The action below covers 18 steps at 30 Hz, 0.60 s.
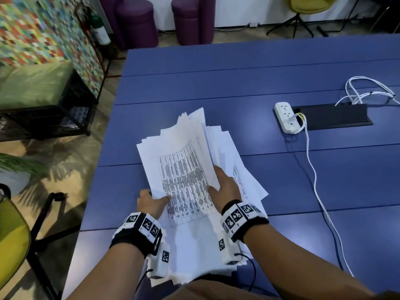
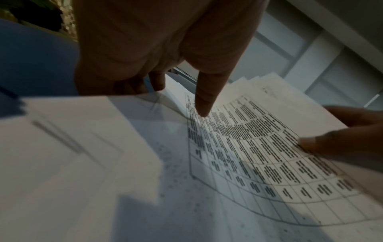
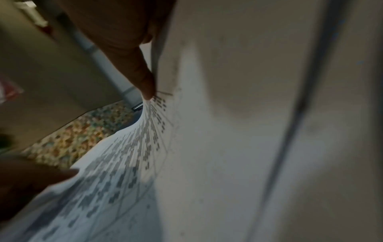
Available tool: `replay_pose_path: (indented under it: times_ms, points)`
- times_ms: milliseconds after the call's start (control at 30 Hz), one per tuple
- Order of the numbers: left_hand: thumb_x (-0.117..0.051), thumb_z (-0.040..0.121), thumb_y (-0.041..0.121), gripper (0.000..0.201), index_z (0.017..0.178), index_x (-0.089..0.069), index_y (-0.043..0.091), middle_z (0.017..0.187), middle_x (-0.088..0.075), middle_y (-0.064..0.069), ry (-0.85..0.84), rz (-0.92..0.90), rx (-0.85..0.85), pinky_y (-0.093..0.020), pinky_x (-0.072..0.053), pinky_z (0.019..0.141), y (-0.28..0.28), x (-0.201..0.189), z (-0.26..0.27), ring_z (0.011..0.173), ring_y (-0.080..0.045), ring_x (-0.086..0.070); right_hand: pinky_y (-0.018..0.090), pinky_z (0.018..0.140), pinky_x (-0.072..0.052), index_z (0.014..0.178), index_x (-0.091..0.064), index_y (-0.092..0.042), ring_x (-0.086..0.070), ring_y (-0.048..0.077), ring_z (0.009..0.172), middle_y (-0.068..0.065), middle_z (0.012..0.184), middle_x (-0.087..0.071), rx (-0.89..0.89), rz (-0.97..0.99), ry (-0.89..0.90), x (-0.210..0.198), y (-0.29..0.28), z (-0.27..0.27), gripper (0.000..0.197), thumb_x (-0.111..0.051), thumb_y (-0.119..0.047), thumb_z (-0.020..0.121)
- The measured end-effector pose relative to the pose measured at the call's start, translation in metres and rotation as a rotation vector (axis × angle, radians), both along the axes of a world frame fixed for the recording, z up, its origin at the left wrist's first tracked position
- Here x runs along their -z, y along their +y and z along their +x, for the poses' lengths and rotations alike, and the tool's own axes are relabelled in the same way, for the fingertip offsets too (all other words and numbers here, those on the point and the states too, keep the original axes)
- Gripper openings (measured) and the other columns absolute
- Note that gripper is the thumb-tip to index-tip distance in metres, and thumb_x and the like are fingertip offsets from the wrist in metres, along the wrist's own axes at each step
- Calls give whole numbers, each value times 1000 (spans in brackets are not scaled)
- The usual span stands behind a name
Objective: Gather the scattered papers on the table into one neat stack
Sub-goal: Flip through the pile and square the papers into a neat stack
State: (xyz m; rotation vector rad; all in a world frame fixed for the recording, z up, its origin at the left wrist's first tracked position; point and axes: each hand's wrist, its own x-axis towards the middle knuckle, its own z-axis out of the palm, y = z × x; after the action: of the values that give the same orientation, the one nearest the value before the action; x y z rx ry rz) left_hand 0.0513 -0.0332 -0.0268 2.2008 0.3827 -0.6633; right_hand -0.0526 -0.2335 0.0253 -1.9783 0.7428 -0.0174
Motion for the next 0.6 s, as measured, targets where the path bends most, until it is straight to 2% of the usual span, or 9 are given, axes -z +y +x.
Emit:
replay_pose_path:
  times_ms: [100,133,200,267,400,433,500,567,600]
  points:
    - [-87,66,35,69,117,-53,3,113,-67,-12,31,-107,-13,-42,-54,87,5,6,4,95,-27,-67,13,82,-44,148,-7,-46,-54,12,109,-7,120,-52,36,164,-30,-4,0,1,92,-64,-7,86]
    - [-85,72,27,61,117,-54,2,111,-68,-12,29,-132,-9,-40,-53,87,7,5,4,95,-27,-66,17,87,-45,150,-6,-40,-52,16,118,-2,129,-52,102,241,-16,-4,-4,5,94,-68,-11,85]
    - [-79,80,19,46,116,-53,5,107,-67,-8,20,-142,9,-36,-50,87,11,6,3,97,-25,-64,23,98,-40,148,-24,-23,-49,20,127,3,138,-51,122,271,56,-4,-14,13,79,-70,-21,84]
    - [-79,80,21,44,115,-58,4,108,-69,-8,19,-153,42,-35,-51,85,12,8,3,97,-25,-66,18,88,-38,141,-40,-19,-55,21,117,3,132,-57,24,117,152,-7,-19,17,53,-60,-20,92]
    - [-77,80,20,43,117,-59,8,113,-64,-12,-79,-49,-36,-40,-52,90,9,11,-2,96,-29,-64,23,65,-43,152,-1,-27,-56,18,78,10,110,-60,-76,-81,291,-6,-8,18,70,-43,-13,97]
    - [-75,80,21,43,117,-58,11,114,-62,-12,-116,-31,-52,-41,-52,89,7,6,-6,93,-29,-63,25,68,-45,151,4,-24,-58,20,84,13,119,-58,-75,-86,312,-4,-5,17,73,-43,-13,97]
    - [-72,82,18,35,111,-55,13,109,-61,-10,-187,-66,-72,-36,-53,77,3,-3,-12,85,-25,-62,29,92,-43,152,5,-18,-51,26,119,12,148,-35,-68,-82,306,3,-1,15,75,-45,-12,97]
    - [-70,86,15,29,105,-49,11,95,-59,-4,-203,-131,-52,-29,-43,68,-2,-15,-18,82,-22,-59,30,107,-32,152,-3,-14,-35,25,135,9,154,-21,-66,-76,266,9,-1,11,73,-49,-11,95]
    - [-69,88,14,29,105,-46,10,90,-57,0,-184,-185,-35,-28,-41,71,-4,-20,-20,86,-22,-58,31,109,-30,151,-12,-12,-33,26,136,9,152,-24,-42,-67,246,12,-3,11,70,-52,-11,93]
